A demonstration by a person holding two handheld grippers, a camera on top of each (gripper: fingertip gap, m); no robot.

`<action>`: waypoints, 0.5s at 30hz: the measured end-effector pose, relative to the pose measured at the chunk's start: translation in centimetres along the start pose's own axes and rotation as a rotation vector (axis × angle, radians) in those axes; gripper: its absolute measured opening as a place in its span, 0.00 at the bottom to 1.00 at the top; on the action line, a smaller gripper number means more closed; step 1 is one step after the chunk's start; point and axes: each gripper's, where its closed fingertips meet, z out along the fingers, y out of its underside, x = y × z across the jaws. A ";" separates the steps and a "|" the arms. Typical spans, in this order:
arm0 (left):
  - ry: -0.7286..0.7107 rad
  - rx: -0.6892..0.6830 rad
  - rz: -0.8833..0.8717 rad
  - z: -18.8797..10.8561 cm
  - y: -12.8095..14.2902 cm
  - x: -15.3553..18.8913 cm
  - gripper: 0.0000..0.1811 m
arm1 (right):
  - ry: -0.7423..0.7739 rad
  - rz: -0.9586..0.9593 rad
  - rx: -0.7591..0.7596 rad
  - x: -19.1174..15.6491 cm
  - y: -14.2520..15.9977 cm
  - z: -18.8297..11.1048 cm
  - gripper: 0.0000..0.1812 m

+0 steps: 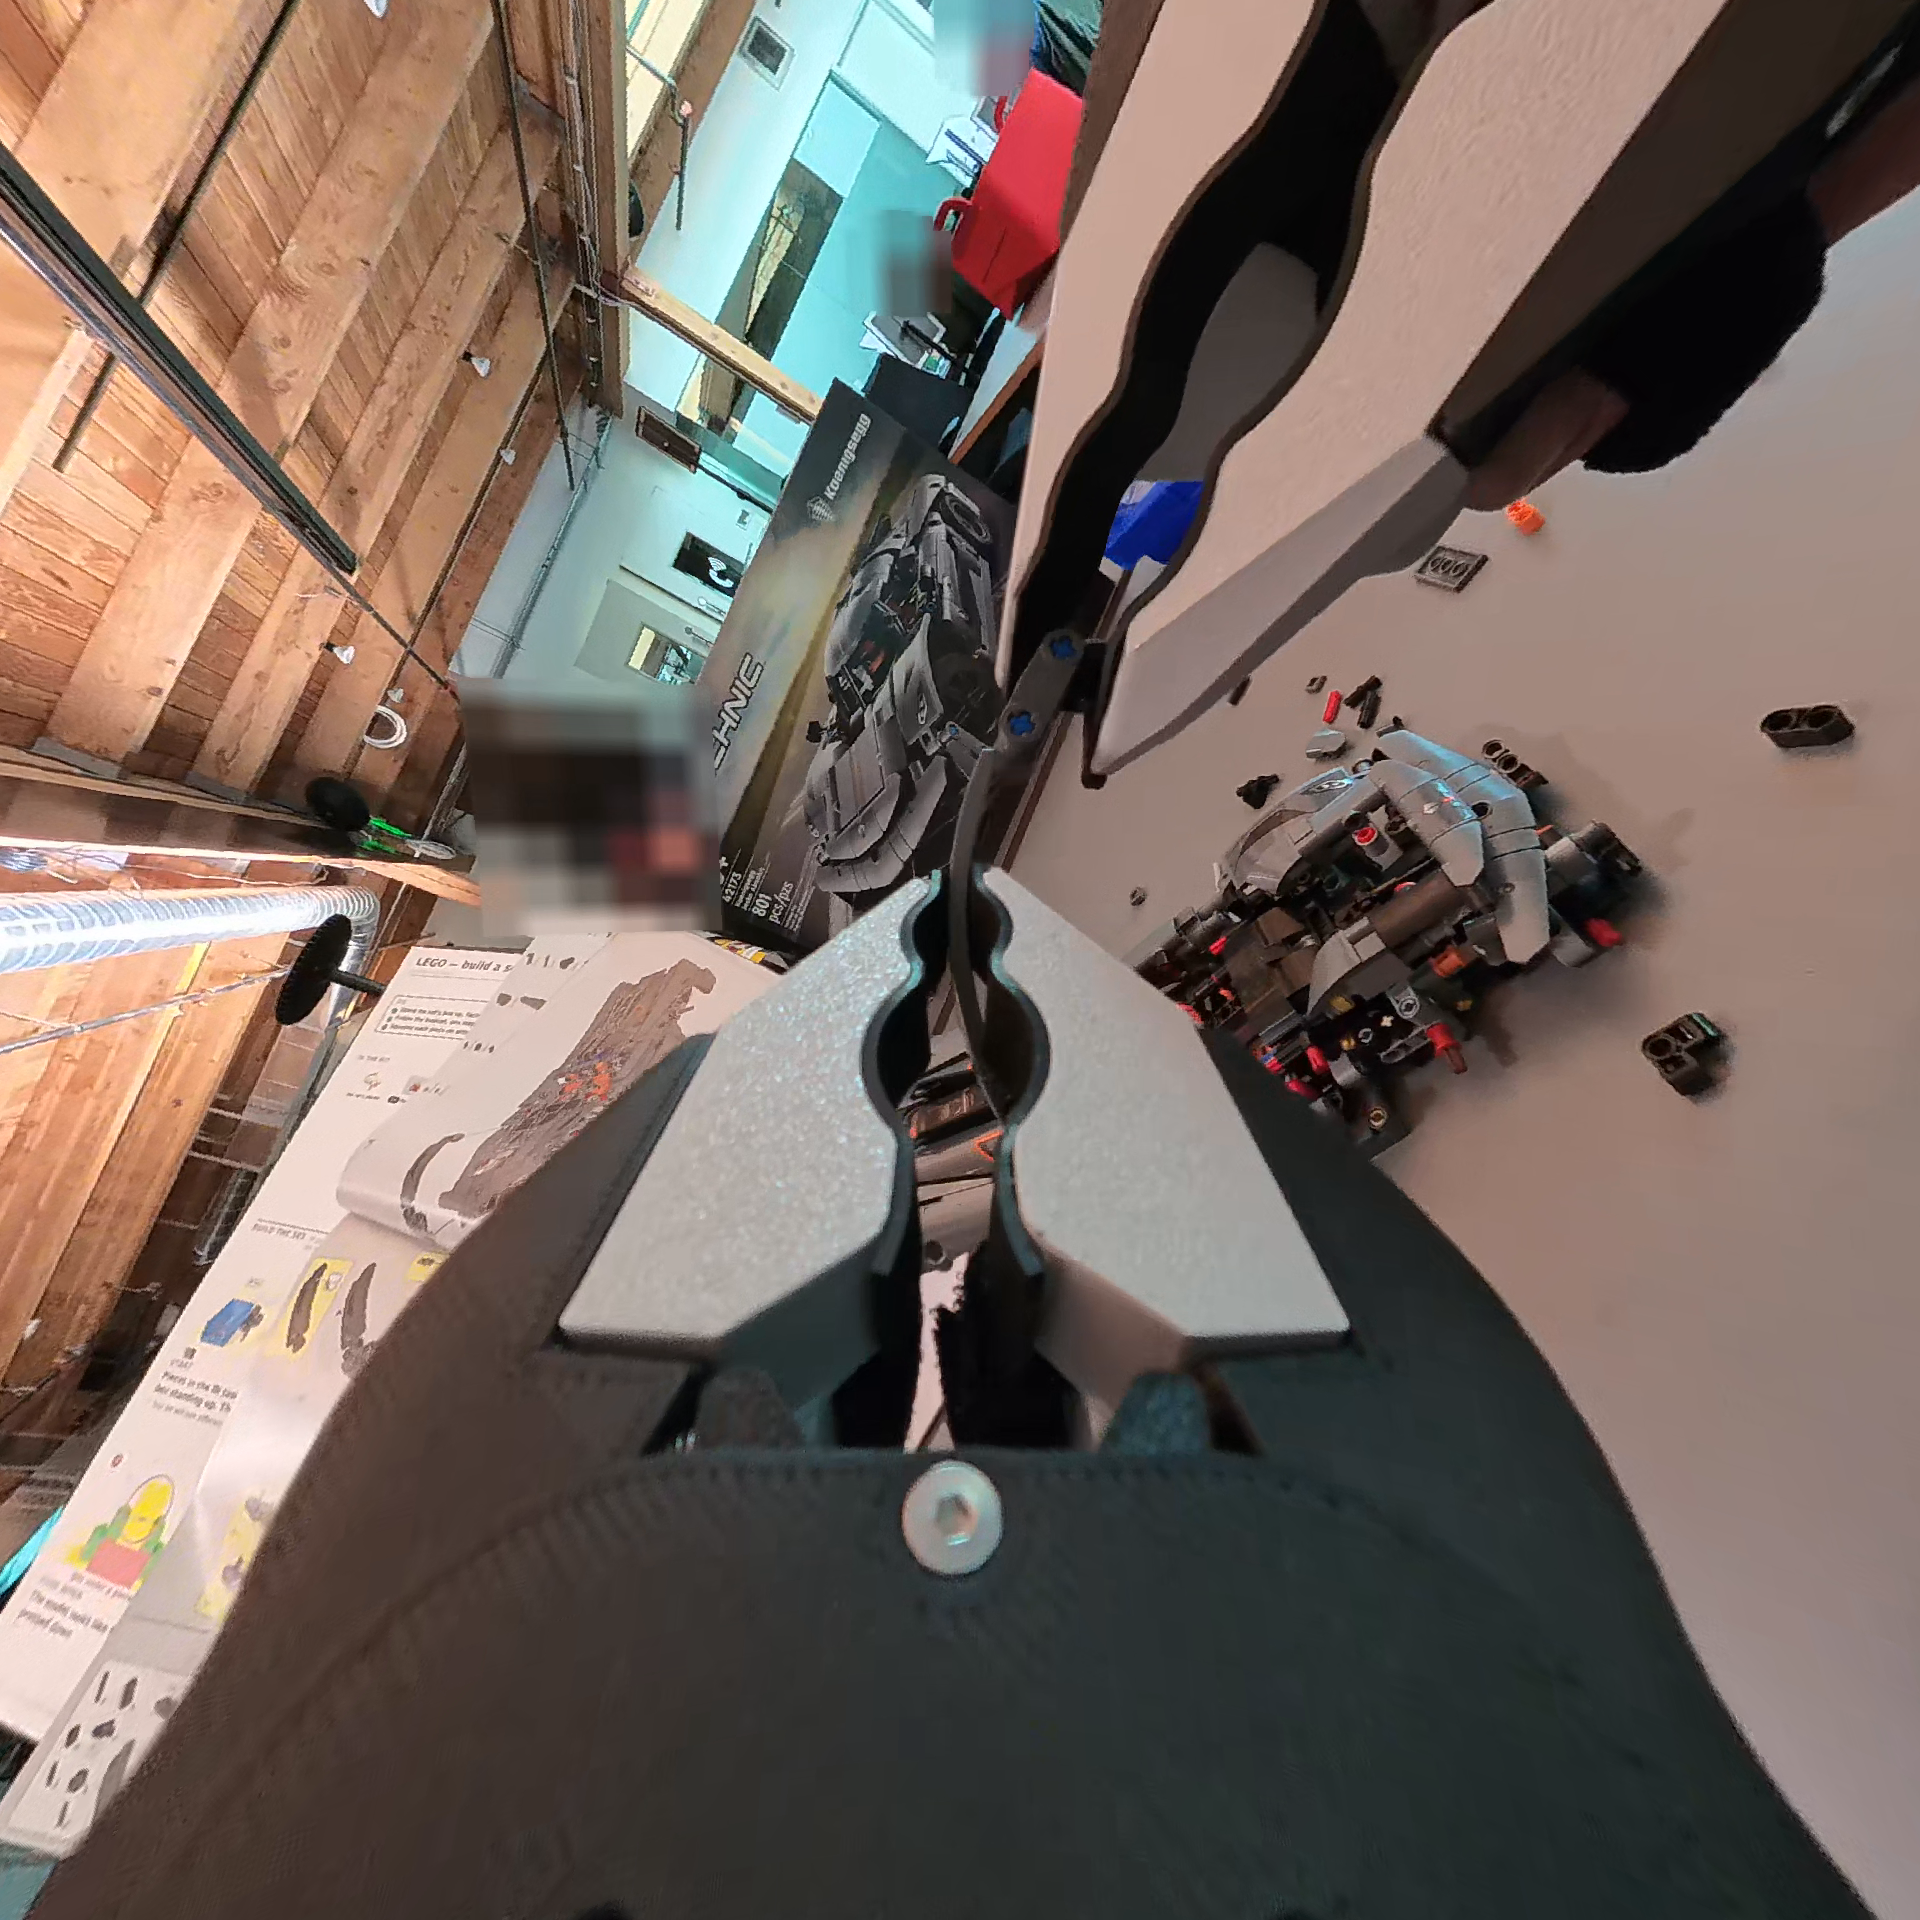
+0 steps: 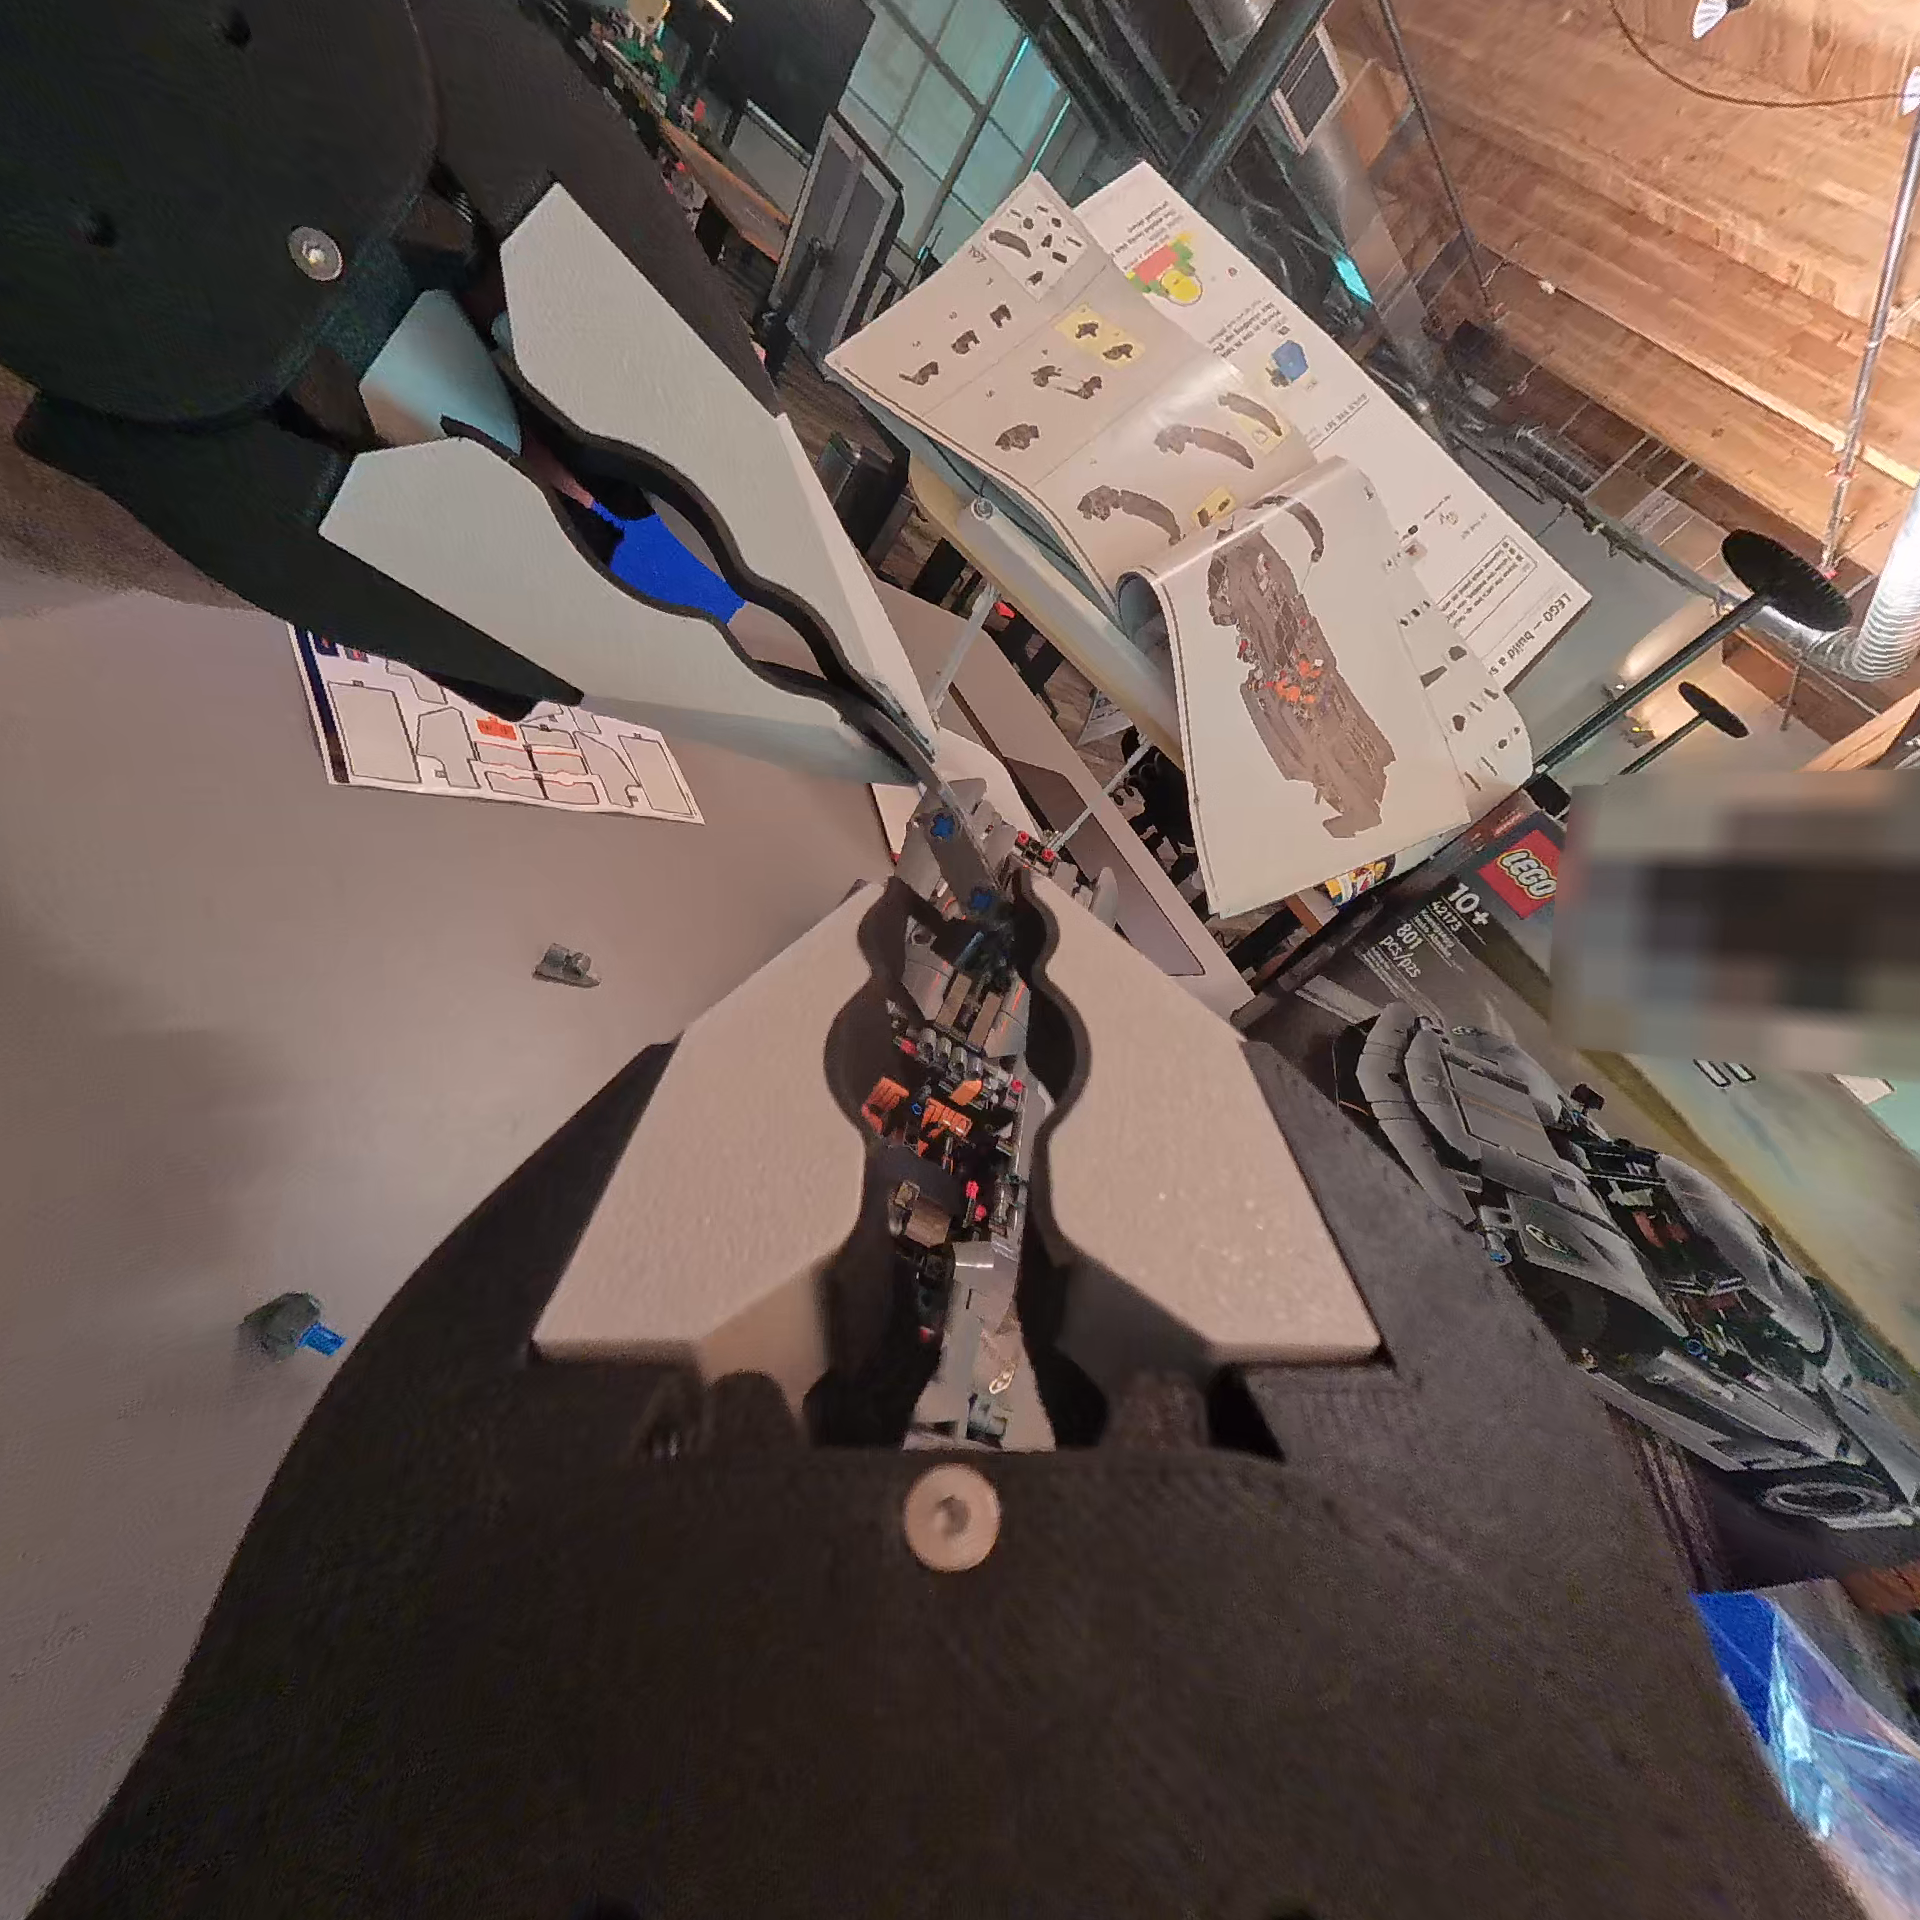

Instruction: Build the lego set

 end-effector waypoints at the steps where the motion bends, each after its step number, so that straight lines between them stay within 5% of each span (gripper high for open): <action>1: -0.001 0.001 -0.001 -0.1 0.0 0.0 0.00 | 0.000 0.000 0.001 0.0 -0.1 0.0 0.10; 15: 0.000 0.027 0.026 -0.4 -0.2 -0.3 0.00 | -0.006 -0.018 0.007 -0.1 -0.1 0.3 0.15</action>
